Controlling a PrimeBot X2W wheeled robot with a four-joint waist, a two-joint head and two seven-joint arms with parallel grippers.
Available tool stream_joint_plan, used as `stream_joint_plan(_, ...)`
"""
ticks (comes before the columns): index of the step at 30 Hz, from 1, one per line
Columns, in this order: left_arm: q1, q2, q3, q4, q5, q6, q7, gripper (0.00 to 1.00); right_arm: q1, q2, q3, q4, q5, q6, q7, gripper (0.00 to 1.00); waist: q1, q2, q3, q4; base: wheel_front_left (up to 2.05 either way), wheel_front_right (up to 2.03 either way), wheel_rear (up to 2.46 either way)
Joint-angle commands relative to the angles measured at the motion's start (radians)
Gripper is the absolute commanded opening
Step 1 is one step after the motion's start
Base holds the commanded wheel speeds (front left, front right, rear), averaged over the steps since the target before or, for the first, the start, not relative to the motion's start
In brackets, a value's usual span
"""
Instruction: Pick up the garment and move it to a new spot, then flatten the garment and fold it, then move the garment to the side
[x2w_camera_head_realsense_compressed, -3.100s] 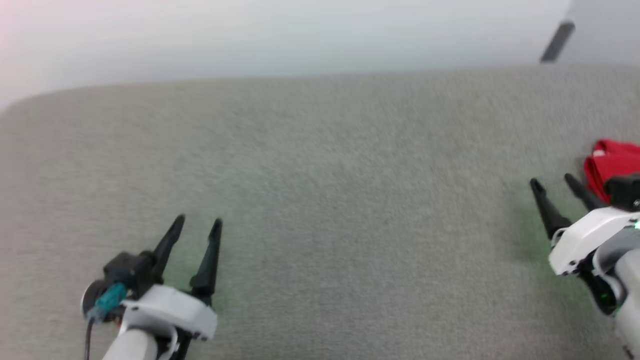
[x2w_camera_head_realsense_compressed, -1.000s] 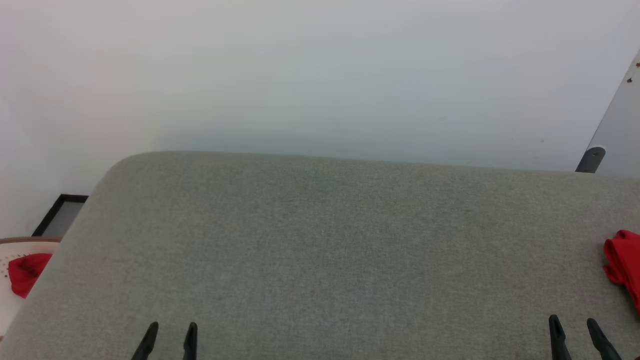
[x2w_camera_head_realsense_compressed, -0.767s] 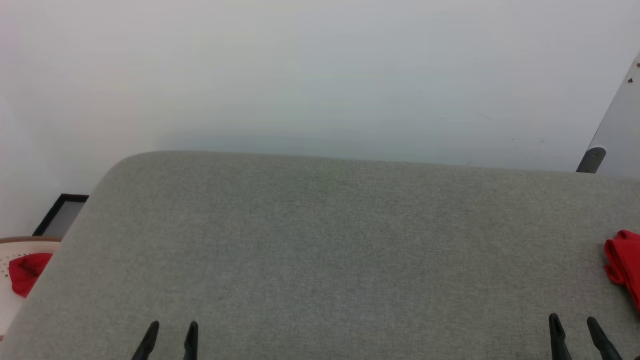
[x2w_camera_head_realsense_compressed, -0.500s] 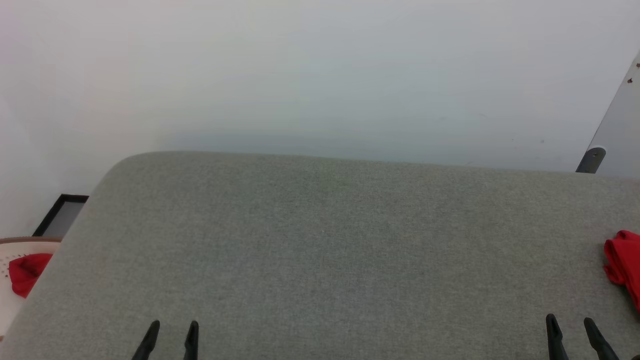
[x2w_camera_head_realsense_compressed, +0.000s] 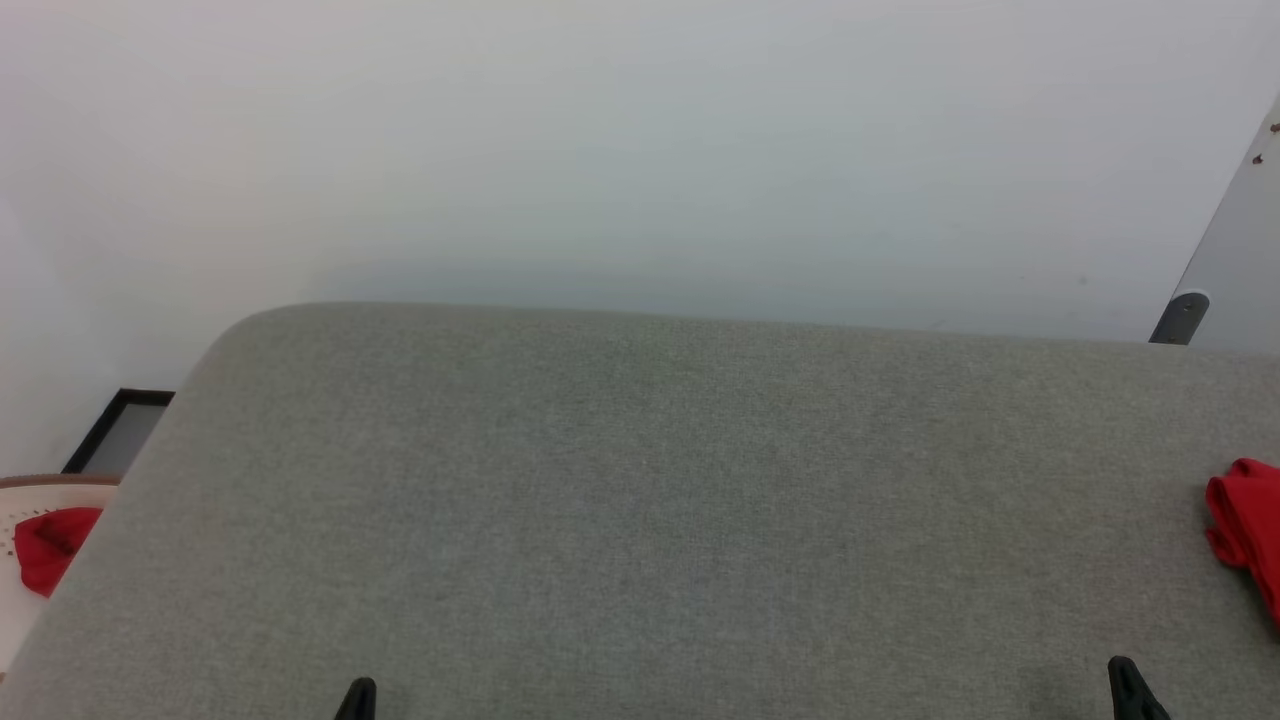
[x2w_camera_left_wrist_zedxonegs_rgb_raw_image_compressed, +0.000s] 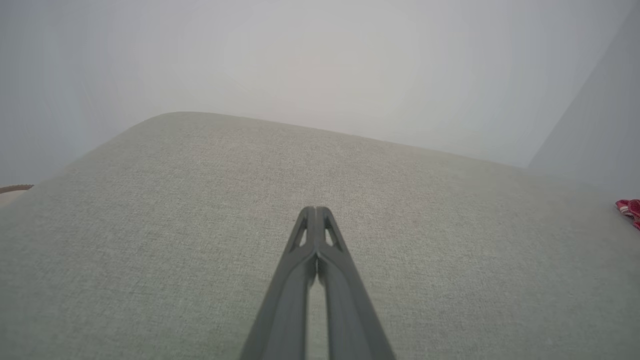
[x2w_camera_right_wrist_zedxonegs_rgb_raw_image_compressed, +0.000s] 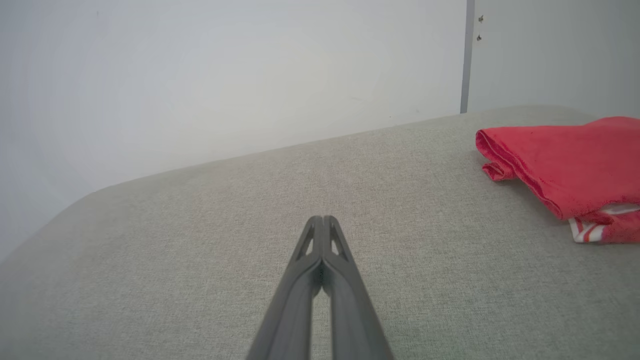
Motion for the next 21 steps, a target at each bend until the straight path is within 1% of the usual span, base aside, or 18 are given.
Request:
stream_joint_plan(1, -0.025, 0.002, 0.008, -0.011, -0.046, 0.0, 0.011, 0.0, -0.022, -0.002, -0.004, -0.007, 0.043, 0.0, 0.007, 0.0, 0.0, 0.0, 0.002, -0.001, 0.0, 0.0, 0.0)
stream_joint_plan(21, -0.115, -0.032, 0.043, 0.027, -0.365, -0.002, 0.102, 0.0, -0.108, 0.007, -0.009, 0.039, 0.359, 0.0, 0.068, 0.0, 0.0, 0.0, 0.018, -0.016, 0.0, 0.0, 0.0)
